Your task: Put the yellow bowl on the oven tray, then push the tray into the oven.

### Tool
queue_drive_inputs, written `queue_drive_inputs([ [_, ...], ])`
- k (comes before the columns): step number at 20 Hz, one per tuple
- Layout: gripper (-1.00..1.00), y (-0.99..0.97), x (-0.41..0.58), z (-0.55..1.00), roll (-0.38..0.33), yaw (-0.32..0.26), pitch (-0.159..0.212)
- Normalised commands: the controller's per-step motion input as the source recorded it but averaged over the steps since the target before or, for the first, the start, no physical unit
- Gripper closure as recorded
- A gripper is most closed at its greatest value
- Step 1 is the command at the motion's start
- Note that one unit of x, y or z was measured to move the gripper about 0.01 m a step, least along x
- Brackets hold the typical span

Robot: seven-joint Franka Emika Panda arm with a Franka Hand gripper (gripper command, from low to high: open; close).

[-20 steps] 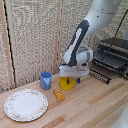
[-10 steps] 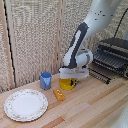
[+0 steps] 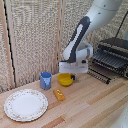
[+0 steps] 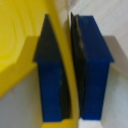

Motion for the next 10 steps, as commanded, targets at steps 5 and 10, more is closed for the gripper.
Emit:
queue_drive_inputs([
  [5, 1.00, -0.07, 0.362, 0.81, -0.100, -0.275, 0.036],
  [10, 1.00, 0.00, 0.308, 0.72, -0.131, -0.307, 0.016],
])
